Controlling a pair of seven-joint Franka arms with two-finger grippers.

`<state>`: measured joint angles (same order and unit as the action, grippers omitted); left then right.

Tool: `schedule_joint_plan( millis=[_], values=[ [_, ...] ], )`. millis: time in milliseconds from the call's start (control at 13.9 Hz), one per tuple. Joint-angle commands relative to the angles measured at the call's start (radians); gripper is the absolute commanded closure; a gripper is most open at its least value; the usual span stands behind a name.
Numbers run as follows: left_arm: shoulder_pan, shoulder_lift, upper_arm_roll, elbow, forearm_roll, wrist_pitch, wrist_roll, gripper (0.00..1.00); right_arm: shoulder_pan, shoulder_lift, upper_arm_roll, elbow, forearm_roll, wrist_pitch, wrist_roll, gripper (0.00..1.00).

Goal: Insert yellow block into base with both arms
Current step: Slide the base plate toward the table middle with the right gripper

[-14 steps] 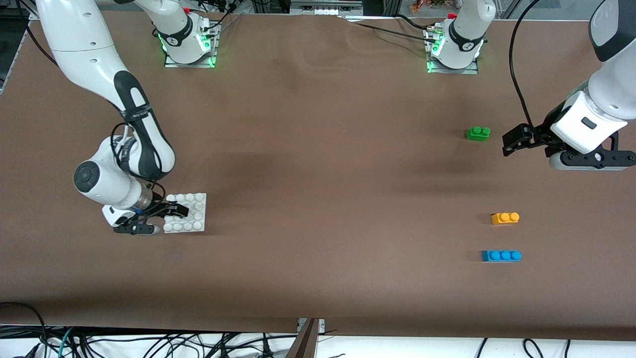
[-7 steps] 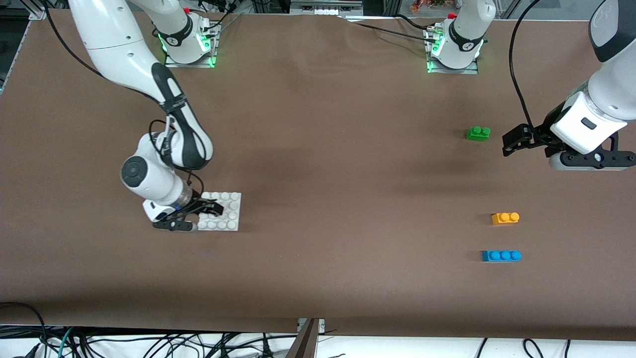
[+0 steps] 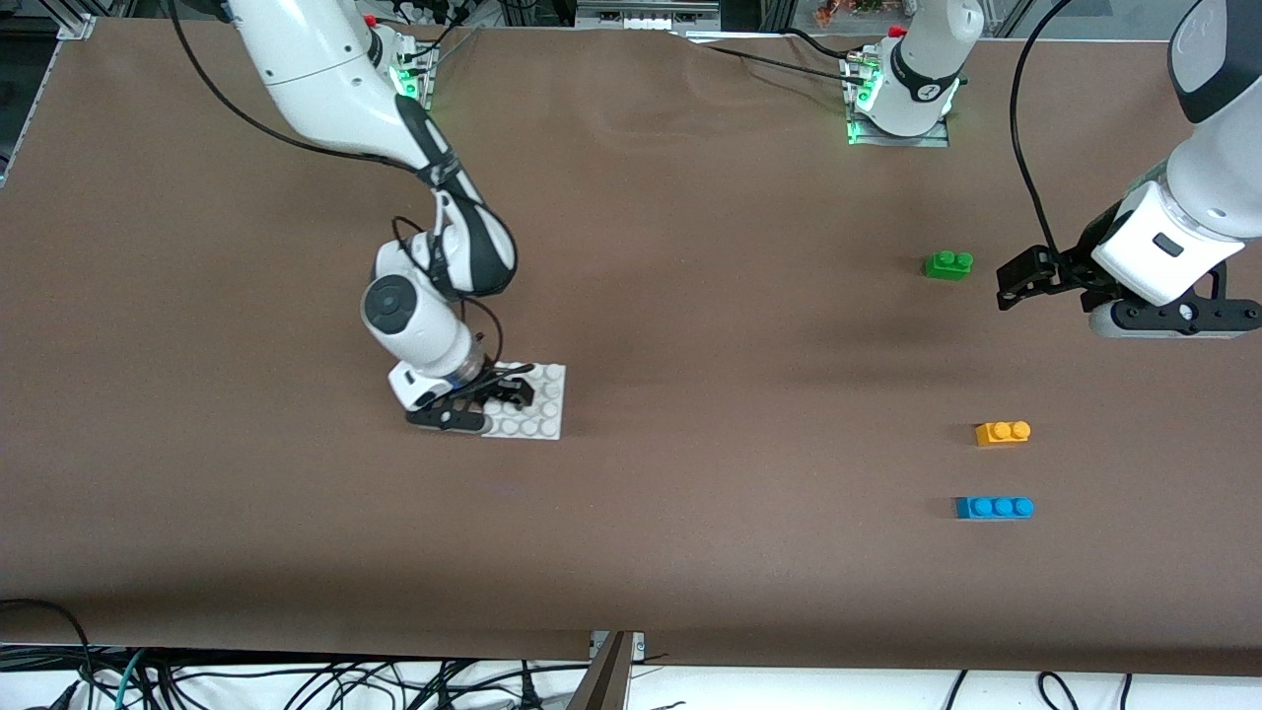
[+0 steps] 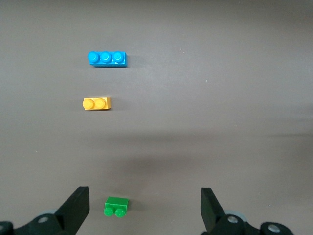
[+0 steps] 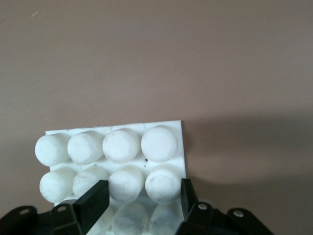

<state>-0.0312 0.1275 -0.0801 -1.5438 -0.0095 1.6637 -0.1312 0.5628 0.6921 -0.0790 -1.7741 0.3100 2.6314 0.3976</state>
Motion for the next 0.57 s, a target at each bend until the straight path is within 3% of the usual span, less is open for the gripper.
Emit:
schedule_joint_plan(
  millis=[0,216,503],
  values=[
    [0.004,0.015,-0.001,0.036,-0.035,-0.027,0.010,0.00,0.075,0.026,-0.010,0.050,0.004,0.007,0.092,0.38],
    [0.004,0.015,-0.001,0.036,-0.035,-0.027,0.010,0.00,0.152,0.037,-0.012,0.085,-0.032,0.007,0.174,0.38],
    [0.005,0.015,-0.001,0.036,-0.035,-0.030,0.012,0.00,0.173,0.089,-0.012,0.096,-0.071,0.090,0.199,0.38]
  ],
)
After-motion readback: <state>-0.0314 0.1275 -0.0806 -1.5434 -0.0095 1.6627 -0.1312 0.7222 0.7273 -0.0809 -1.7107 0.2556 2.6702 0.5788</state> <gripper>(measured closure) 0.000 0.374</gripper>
